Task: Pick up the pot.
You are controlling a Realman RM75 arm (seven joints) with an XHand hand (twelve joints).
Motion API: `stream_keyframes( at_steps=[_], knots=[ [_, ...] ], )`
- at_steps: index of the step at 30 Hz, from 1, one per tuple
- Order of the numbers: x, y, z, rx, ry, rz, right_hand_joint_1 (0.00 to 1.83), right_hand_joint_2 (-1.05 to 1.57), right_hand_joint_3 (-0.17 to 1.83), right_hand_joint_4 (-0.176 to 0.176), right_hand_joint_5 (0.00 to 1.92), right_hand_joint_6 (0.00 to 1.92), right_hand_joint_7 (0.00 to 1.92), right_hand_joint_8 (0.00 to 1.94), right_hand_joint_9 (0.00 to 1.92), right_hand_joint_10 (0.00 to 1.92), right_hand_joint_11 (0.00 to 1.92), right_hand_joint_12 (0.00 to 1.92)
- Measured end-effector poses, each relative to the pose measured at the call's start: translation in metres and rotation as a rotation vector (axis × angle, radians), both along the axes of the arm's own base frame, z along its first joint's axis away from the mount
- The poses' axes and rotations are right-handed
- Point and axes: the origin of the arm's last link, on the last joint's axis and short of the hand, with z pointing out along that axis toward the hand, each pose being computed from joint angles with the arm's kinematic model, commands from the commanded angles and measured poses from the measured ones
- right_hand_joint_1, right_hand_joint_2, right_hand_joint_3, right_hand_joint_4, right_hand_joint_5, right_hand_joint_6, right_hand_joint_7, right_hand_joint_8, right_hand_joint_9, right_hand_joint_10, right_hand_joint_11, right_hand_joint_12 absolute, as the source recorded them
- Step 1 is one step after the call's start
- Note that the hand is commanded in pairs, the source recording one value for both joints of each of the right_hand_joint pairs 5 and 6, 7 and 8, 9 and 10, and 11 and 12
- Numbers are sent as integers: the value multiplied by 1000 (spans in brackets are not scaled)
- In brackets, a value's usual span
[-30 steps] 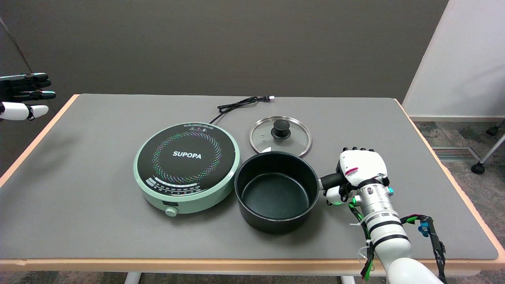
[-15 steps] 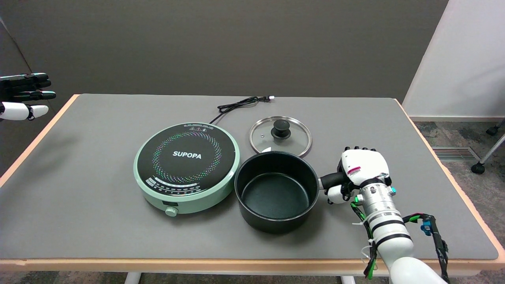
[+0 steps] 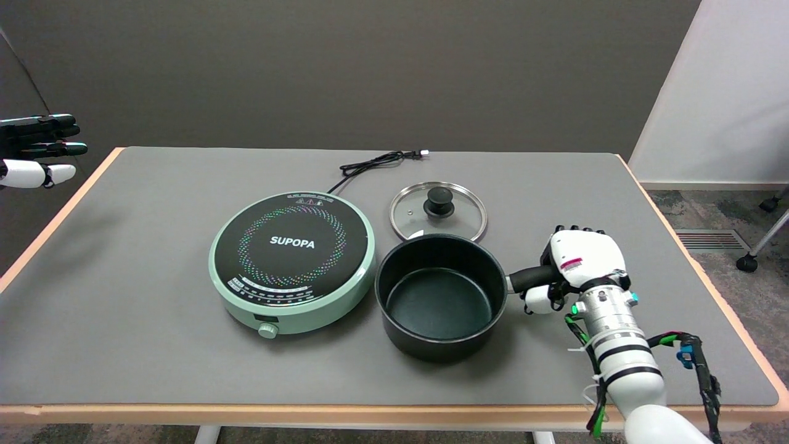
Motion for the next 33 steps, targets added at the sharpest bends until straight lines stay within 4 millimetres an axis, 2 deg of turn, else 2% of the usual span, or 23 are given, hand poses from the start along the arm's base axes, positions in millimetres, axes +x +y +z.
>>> stream_keyframes(
  at_steps=[14,15,17,20,21,22,25,28,31,32,33],
  knots=[
    [-4,5,16,0,-21,12,982,573,1662,-84,1441,1441,1441,1441,1441,1441,1441,1441],
    [-5,5,16,0,-24,12,977,527,1710,-85,1446,1446,1446,1446,1446,1446,1446,1446],
    [-6,5,18,1,-31,13,969,390,1833,-88,1472,1472,1472,1472,1472,1472,1472,1472],
    [-7,5,20,1,-48,19,993,220,1833,-99,1529,1529,1529,1529,1529,1529,1529,1529],
    [-7,5,20,2,-55,21,1007,305,1833,-98,1668,1668,1668,1668,1668,1668,1668,1668],
    [-7,5,21,2,-62,24,1021,295,1833,-94,1717,1717,1717,1717,1717,1717,1717,1717],
    [-8,5,22,6,-75,32,1053,403,1833,-42,1902,1902,1902,1902,1902,1902,1902,1902],
    [-8,4,22,13,-84,37,1072,419,1832,-26,1920,1920,1920,1920,1920,1920,1920,1920],
    [-8,3,22,23,-95,40,1099,464,1432,-23,1920,1920,1920,1920,1920,1920,1920,1920],
    [-8,2,23,25,-98,40,1101,482,1335,-23,1920,1920,1920,1920,1920,1920,1920,1920],
    [-8,2,23,28,-102,40,1103,474,1331,-23,1920,1920,1920,1920,1920,1920,1920,1920]
  ],
)
